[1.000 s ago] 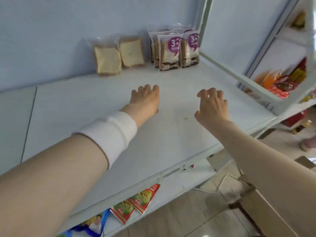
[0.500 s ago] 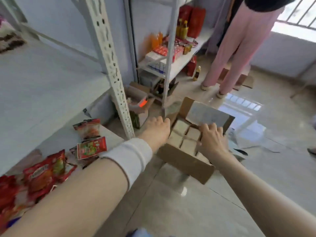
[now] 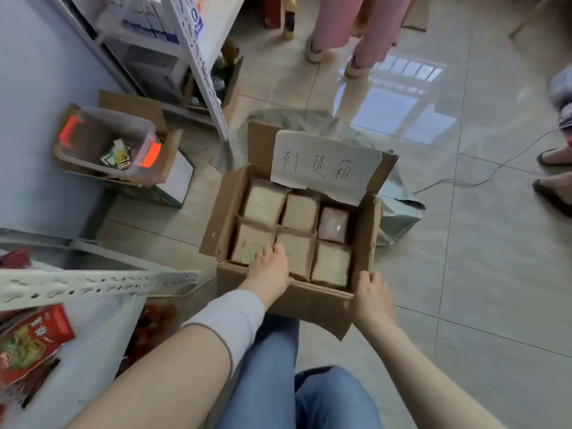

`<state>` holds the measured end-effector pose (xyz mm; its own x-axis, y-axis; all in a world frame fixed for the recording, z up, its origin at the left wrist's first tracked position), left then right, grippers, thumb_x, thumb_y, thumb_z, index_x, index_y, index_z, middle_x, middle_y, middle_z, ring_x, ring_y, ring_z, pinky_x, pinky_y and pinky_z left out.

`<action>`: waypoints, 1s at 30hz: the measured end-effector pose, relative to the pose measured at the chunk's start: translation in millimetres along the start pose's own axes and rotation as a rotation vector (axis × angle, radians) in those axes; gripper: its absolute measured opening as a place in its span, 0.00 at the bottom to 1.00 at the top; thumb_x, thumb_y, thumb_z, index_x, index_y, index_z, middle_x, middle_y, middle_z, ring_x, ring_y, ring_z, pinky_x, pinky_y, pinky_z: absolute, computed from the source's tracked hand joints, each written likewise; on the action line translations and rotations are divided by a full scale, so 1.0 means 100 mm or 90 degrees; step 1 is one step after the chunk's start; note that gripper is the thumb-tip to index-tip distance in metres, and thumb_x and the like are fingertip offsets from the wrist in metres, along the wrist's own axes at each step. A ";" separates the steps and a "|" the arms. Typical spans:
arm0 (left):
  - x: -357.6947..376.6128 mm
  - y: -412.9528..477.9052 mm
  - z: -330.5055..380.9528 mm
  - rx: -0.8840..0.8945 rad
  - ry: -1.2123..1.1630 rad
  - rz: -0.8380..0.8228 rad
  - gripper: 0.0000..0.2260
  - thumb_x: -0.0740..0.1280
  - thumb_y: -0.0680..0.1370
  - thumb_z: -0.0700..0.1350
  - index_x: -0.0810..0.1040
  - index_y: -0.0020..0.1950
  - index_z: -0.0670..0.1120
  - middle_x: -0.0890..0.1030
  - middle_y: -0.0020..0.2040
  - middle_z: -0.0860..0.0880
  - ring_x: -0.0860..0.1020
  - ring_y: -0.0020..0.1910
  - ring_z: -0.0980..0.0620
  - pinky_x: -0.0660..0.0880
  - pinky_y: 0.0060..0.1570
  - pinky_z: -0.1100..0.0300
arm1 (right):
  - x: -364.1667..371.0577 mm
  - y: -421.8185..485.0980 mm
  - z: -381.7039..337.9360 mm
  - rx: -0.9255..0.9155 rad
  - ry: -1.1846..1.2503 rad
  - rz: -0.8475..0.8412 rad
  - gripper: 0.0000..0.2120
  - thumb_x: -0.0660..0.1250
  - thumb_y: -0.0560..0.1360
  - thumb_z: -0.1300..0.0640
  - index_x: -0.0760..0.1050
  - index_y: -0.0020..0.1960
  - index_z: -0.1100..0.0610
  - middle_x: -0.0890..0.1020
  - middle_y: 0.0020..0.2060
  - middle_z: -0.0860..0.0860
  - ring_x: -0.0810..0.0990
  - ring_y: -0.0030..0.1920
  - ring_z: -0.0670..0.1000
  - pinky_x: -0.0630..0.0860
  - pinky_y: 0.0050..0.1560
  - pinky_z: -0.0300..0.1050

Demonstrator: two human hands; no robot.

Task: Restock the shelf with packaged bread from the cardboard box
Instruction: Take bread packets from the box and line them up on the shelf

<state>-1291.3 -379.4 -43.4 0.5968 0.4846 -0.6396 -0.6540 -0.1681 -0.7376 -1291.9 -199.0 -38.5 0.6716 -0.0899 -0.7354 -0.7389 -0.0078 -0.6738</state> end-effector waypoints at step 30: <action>0.48 1.24 -0.10 -0.158 -0.673 0.110 0.16 0.69 0.74 0.46 0.67 0.58 0.46 0.73 0.54 0.51 0.73 0.53 0.51 0.72 0.56 0.55 | 0.93 1.53 0.15 0.226 0.497 -0.081 0.26 0.74 0.68 0.49 0.67 0.59 0.58 0.76 0.53 0.54 0.76 0.57 0.58 0.76 0.54 0.53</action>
<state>-1339.3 -385.7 -167.4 -0.2708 0.9090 -0.3167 -0.5080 -0.4144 -0.7551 -1341.8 -193.5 -211.2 0.4221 -0.7686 -0.4808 -0.5122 0.2354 -0.8260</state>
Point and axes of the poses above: each hand's wrist, its own y-axis towards the middle knuckle, its own x-axis out of the palm, z = x × y, the point moved 1 cm from there along y, towards the middle knuckle
